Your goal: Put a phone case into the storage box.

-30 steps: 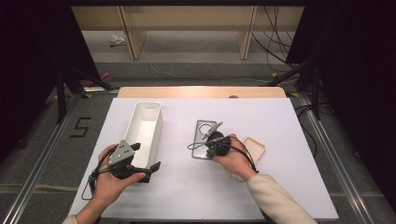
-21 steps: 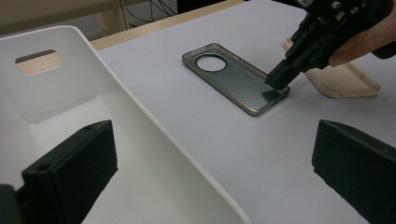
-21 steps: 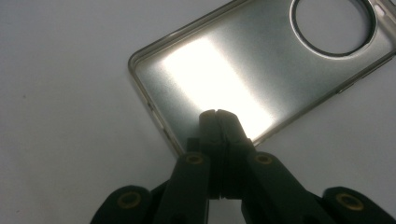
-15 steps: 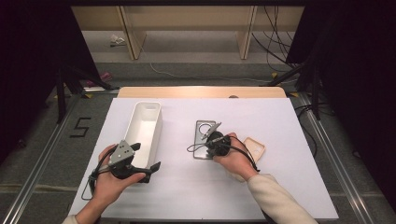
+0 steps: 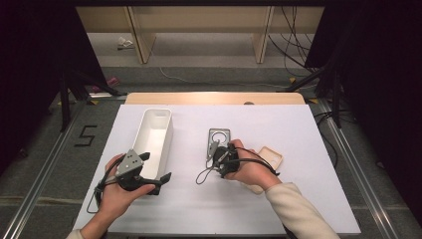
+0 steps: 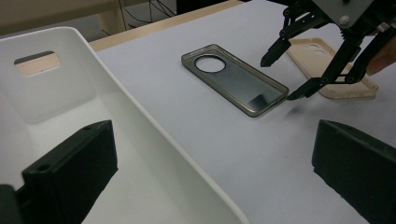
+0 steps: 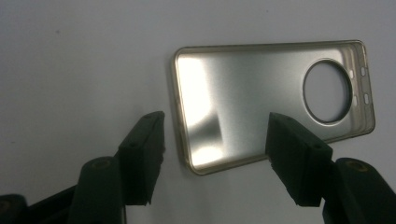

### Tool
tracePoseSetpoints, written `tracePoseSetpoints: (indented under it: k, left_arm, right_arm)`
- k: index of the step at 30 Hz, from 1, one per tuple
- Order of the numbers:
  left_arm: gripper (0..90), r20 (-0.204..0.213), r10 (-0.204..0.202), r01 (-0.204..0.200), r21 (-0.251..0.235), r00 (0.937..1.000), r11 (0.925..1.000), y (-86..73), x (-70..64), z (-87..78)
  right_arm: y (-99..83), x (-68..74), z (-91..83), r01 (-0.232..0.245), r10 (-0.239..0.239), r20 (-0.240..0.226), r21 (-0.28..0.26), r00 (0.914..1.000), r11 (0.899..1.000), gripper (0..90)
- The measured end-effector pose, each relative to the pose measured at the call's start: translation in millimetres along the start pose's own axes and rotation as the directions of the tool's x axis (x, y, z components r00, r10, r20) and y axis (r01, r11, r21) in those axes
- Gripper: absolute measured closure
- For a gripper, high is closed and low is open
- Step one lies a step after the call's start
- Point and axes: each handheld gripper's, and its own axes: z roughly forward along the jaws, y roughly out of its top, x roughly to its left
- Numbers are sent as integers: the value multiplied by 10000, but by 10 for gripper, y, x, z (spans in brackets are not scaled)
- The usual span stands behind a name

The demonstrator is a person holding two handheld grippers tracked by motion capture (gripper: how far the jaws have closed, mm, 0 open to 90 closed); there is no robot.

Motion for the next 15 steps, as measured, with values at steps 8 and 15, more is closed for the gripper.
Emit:
tracePoseSetpoints:
  k: [8, 15]
  left_arm:
    - [0, 19, 8, -8, 14, 10000, 10000, 0, -3, 3]
    - [0, 43, 11, -11, 16, 10000, 10000, -2, -2, 2]
  right_arm:
    - [32, 27, 68, 393, -393, -17, 452, 9992, 9982, 404]
    - [106, 36, 152, 653, -660, 69, 705, 9978, 9954, 429]
